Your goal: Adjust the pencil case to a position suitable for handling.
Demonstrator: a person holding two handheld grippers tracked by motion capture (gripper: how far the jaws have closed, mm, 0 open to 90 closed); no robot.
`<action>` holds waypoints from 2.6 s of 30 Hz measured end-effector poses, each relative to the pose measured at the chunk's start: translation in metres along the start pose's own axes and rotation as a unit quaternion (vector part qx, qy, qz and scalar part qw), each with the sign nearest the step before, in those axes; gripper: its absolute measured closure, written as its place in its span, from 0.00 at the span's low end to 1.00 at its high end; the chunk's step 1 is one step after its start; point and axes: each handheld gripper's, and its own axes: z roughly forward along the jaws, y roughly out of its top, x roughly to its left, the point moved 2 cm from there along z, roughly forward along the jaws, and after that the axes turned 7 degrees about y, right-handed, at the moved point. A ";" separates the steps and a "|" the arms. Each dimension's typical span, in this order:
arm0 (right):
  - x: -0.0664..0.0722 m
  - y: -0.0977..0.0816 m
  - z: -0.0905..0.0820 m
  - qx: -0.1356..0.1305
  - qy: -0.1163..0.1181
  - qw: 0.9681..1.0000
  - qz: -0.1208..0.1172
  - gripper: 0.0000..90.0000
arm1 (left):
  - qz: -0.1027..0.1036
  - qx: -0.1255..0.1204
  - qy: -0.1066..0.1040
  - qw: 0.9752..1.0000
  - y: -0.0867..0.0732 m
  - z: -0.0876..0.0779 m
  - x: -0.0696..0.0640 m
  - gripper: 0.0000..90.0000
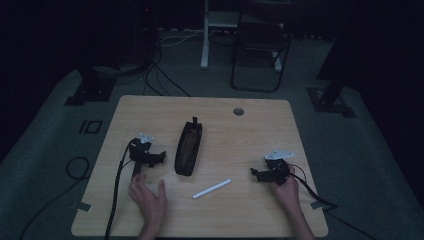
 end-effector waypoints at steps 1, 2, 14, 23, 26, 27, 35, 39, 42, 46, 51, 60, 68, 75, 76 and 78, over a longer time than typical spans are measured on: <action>0.000 0.000 0.000 0.000 0.000 1.000 0.000 0.21 | 0.000 0.000 0.000 1.000 0.000 0.000 0.000 0.09; 0.000 0.000 0.000 0.000 0.000 1.000 0.000 0.21 | -0.001 0.000 0.001 1.000 0.000 0.000 0.000 0.09; 0.000 0.000 0.000 0.000 0.000 1.000 0.000 0.21 | -0.003 0.001 0.003 1.000 0.000 0.000 0.000 0.09; 0.000 0.000 0.000 0.000 0.000 1.000 0.000 0.21 | -0.007 0.000 0.007 1.000 0.000 0.000 -0.001 0.09; 0.000 0.000 0.000 0.000 0.000 1.000 0.000 0.21 | -0.008 0.001 0.008 1.000 0.001 0.000 -0.001 0.09; 0.000 0.000 0.000 0.000 0.000 1.000 0.000 0.21 | -0.008 0.000 0.008 1.000 0.001 0.000 -0.001 0.09; 0.000 0.000 0.000 0.000 0.000 1.000 0.000 0.21 | -0.004 -0.006 0.002 1.000 0.001 -0.004 -0.004 0.25; 0.000 0.000 0.000 0.000 0.000 1.000 0.000 0.21 | -0.002 0.001 -0.001 1.000 0.002 -0.008 -0.008 0.39; 0.000 0.000 0.000 0.000 0.000 1.000 0.000 0.21 | -0.007 0.008 0.002 1.000 0.002 -0.011 -0.008 0.46; 0.000 0.000 0.000 0.000 0.000 1.000 0.000 0.21 | -0.011 0.006 -0.006 1.000 0.002 -0.016 -0.009 0.47; 0.000 0.000 0.000 0.000 0.000 1.000 0.000 0.21 | -0.015 -0.013 -0.013 1.000 0.006 -0.028 -0.014 0.47; 0.000 0.000 0.000 0.000 0.000 1.000 0.000 0.21 | -0.022 -0.052 -0.029 0.998 0.019 -0.062 -0.026 0.44; 0.000 0.000 0.000 0.000 0.000 1.000 0.000 0.21 | -0.016 -0.073 -0.034 0.997 0.031 -0.085 -0.041 0.43; 0.000 0.000 0.000 0.000 0.000 1.000 0.000 0.21 | -0.007 -0.079 -0.039 0.996 0.041 -0.094 -0.054 0.42; 0.000 0.000 0.000 0.000 0.000 1.000 0.000 0.21 | -0.003 -0.077 -0.040 0.996 0.042 -0.094 -0.056 0.42; 0.000 0.000 0.000 0.000 0.000 1.000 0.000 0.21 | -0.002 -0.079 -0.042 0.996 0.043 -0.095 -0.060 0.42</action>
